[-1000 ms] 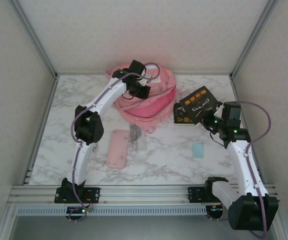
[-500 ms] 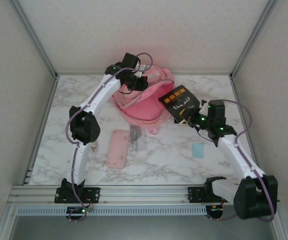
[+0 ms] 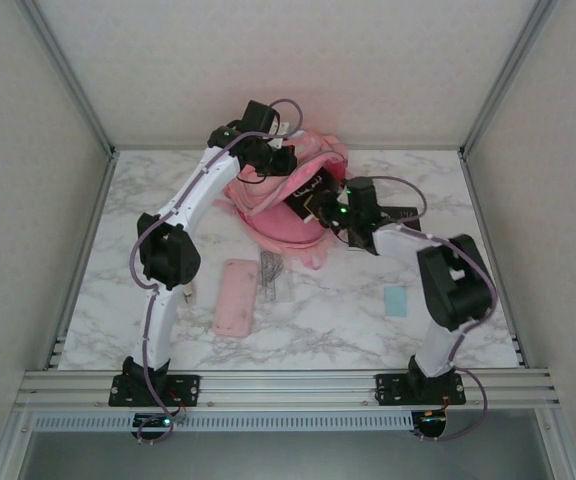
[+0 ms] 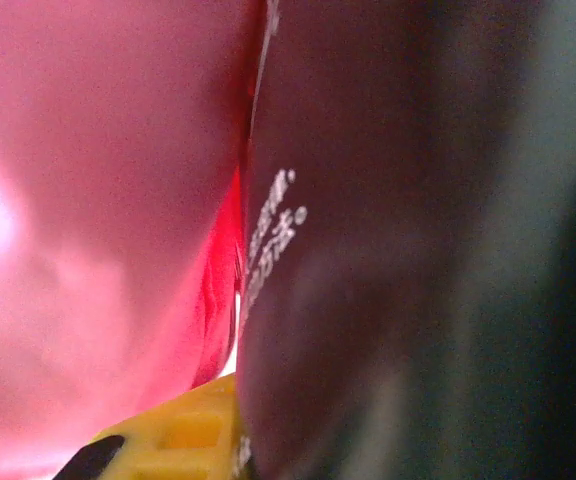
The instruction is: Pack the student bag
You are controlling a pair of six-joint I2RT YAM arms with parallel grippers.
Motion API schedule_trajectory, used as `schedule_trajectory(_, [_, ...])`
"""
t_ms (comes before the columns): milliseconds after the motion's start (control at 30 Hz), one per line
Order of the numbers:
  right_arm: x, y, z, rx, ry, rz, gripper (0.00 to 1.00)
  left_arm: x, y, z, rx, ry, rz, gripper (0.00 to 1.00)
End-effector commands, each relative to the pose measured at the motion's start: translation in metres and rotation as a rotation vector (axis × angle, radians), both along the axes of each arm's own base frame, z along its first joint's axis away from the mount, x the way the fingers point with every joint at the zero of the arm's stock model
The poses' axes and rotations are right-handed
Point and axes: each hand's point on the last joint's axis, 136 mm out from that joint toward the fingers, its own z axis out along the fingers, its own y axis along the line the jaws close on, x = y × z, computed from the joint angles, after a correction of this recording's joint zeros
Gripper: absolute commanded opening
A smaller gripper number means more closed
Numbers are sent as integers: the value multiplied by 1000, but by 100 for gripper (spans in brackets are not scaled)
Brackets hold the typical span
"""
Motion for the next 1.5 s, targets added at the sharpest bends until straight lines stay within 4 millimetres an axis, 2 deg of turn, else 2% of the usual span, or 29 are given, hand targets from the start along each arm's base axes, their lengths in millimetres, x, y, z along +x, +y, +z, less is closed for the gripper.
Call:
schedule_trajectory(0, [45, 25, 51, 125, -212, -73, 0, 14, 4, 36, -80, -62, 54, 0])
schedule_trajectory(167, [81, 43, 20, 207, -159, -208, 0, 16, 6, 38, -84, -68, 67, 0])
schedule_trajectory(300, [90, 41, -5, 188, -93, -369, 0, 18, 7, 35, -86, -70, 85, 0])
schedule_trajectory(400, [93, 42, -14, 190, -58, -423, 0, 19, 9, 31, -83, -71, 96, 0])
schedule_trajectory(433, [93, 44, -18, 188, -28, -418, 4, 20, 10, 29, -82, -71, 101, 0])
schedule_trajectory(500, [90, 49, -23, 188, 25, -393, 18, 21, 13, 27, -82, -70, 114, 0])
schedule_trajectory(567, [81, 52, -26, 176, 93, -368, 51, 23, 16, 25, -83, -67, 124, 0])
schedule_trajectory(600, [76, 52, -28, 171, 123, -362, 60, 24, 16, 26, -86, -69, 128, 0])
schedule_trajectory(667, [64, 48, -31, 157, 180, -359, 70, 26, 19, 26, -89, -73, 137, 0])
schedule_trajectory(800, [39, 35, -27, 137, 263, -367, 84, 30, 22, 26, -92, -78, 149, 0])
schedule_trajectory(1100, [-23, 0, 7, 35, 287, -255, 87, 36, 27, 14, -71, -73, 159, 0])
schedule_trajectory(1200, [-44, -21, 16, -29, 253, -183, 87, 35, 31, 6, -43, -67, 163, 0])
schedule_trajectory(1267, [-56, -39, 29, -126, 170, -105, 86, 33, 35, 0, -22, -60, 167, 0])
schedule_trajectory(1333, [-67, -63, 37, -302, 108, -33, 87, 29, 38, -5, -13, -56, 171, 0])
schedule_trajectory(1467, [-78, -113, 45, -592, 32, 106, 88, 18, 42, -13, 8, -43, 174, 0])
